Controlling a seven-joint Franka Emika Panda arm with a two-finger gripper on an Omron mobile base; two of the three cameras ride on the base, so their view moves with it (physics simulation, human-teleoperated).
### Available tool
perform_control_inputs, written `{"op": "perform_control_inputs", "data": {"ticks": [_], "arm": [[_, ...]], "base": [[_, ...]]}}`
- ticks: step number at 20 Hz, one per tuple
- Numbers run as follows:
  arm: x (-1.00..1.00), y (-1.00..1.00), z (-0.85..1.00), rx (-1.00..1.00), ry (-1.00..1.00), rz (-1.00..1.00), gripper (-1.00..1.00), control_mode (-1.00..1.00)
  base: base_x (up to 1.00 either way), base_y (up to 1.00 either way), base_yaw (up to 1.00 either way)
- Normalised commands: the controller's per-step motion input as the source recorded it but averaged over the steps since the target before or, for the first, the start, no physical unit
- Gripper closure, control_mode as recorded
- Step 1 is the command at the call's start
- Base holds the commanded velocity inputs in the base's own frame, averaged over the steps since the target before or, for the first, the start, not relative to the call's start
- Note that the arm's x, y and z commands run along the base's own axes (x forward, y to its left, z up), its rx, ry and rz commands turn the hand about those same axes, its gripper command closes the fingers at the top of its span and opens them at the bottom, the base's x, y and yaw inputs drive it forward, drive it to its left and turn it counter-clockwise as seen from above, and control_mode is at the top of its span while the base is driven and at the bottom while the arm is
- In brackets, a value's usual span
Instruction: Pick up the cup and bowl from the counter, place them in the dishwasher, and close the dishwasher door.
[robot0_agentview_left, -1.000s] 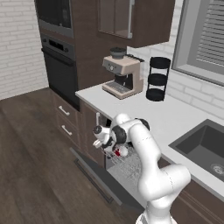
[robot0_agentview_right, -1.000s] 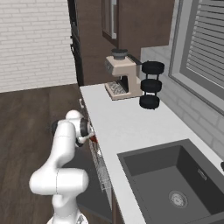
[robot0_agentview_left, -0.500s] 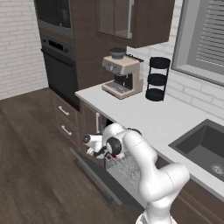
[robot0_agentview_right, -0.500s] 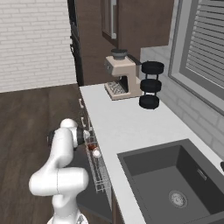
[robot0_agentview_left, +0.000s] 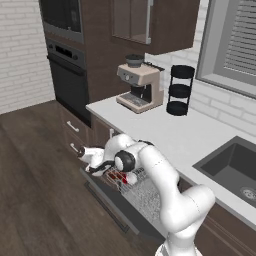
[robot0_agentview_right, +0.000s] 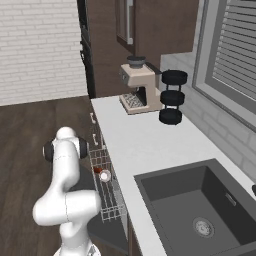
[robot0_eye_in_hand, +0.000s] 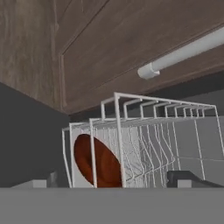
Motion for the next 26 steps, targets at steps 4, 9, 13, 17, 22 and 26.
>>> {"op": "perform_control_inputs", "data": {"ticks": [4,9,13,17,22,26], "arm": [[-0.49,0.2,0.84,0.21,0.13,0.0,-1.0,-1.0],[-0.97,0.28,0.11,0.18,0.11,-0.05,-1.0,-1.0],[-1.0,0.05,-0.33,0.04,-0.12,-0.11,-1.0,-1.0],[-1.0,0.12,-0.14,0.08,-0.16,-0.15,-1.0,-1.0],[-0.83,0.33,-0.03,0.09,-0.03,-0.15,-1.0,-1.0],[-0.15,0.29,-0.34,-0.01,0.0,-0.1,-1.0,-1.0]], "base": [[0.0,0.0,0.0],[0.0,0.0,0.0],[0.0,0.0,0.0],[0.0,0.0,0.0],[0.0,0.0,0.0],[0.0,0.0,0.0]]}}
